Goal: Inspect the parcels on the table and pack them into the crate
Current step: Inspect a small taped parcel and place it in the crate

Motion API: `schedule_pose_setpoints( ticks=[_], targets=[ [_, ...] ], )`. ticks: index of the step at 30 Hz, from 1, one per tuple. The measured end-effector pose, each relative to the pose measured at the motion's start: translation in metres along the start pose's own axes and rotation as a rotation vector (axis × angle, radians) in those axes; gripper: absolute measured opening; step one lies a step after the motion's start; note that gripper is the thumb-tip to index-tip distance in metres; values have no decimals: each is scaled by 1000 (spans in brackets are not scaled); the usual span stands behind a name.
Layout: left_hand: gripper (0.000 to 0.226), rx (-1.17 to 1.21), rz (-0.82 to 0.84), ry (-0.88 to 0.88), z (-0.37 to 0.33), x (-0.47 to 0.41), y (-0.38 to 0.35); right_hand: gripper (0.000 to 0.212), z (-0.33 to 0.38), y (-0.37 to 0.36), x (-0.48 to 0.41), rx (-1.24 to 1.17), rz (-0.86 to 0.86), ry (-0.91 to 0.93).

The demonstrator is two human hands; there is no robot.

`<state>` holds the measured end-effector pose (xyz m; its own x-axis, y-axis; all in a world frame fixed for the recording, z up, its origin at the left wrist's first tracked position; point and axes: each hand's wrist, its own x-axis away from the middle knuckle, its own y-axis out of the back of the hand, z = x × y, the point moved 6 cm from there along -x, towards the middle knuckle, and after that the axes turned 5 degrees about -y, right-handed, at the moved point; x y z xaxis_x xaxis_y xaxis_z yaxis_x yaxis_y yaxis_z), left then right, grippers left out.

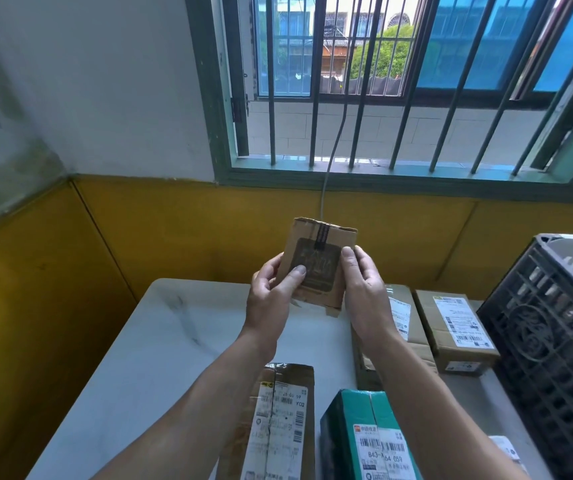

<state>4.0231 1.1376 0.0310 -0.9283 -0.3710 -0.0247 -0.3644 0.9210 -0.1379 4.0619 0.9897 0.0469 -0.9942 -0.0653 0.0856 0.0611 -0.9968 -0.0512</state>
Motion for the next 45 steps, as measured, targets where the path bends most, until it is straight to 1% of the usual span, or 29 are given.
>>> schedule_pose_setpoints(
  ticks=[2,3,4,7,10,11,12,15,16,18,22,23,26,27,28,30,31,33,34,37,38,41,42,45],
  targets=[
    [24,8,-2,-3,2,-1,1,50,0,-3,3,-20,42,-16],
    [17,23,-2,3,3,-1,1,53,0,-3,5,-23,51,-24],
    [14,35,0,9,4,-1,0,55,1,-3,6,-22,48,-24],
    [20,46,1,17,4,0,-2,54,2,0,7,-7,32,-7],
    [41,-7,5,-15,3,1,-2,49,2,2,6,0,40,-2],
    [45,-27,7,-18,2,1,-3,47,3,3,5,2,40,0],
    [44,-35,10,-15,3,1,-4,46,2,4,5,1,42,1],
    [23,-2,9,22,1,2,-7,40,2,3,6,-1,55,3],
    [21,6,1,38,0,1,-7,39,1,3,6,2,58,6],
    [24,19,-21,57,0,0,-6,40,1,3,7,-5,68,5],
    [30,39,-14,33,-1,-1,-4,40,2,3,8,-29,101,0],
    [35,53,-13,34,-1,-1,-4,41,2,3,9,-32,101,0],
    [68,26,-9,49,-1,1,-7,43,3,2,9,-1,92,21],
    [73,11,-8,51,-2,2,-8,42,4,1,9,13,95,32],
    [70,9,-12,47,-2,2,-8,40,4,1,9,20,103,40],
    [52,43,-31,50,-3,0,-6,38,4,0,9,15,116,41],
    [46,57,-35,55,-3,0,-5,39,4,0,10,10,120,35],
    [50,53,-24,53,-2,0,-7,50,3,-1,10,6,113,21],
    [53,51,-15,51,-2,1,-8,51,2,-1,10,15,100,14],
    [52,48,-5,34,-3,1,-9,37,-2,1,6,52,57,13],
    [50,45,-7,33,-2,1,-9,38,-4,1,5,54,53,12],
    [30,48,-22,25,0,-2,-5,49,-8,1,3,12,76,-6],
    [30,46,-22,23,0,-2,-4,49,-9,0,3,-9,91,-12],
    [46,43,-14,38,3,-3,-4,43,-9,-1,3,-19,105,-18]
  ],
)
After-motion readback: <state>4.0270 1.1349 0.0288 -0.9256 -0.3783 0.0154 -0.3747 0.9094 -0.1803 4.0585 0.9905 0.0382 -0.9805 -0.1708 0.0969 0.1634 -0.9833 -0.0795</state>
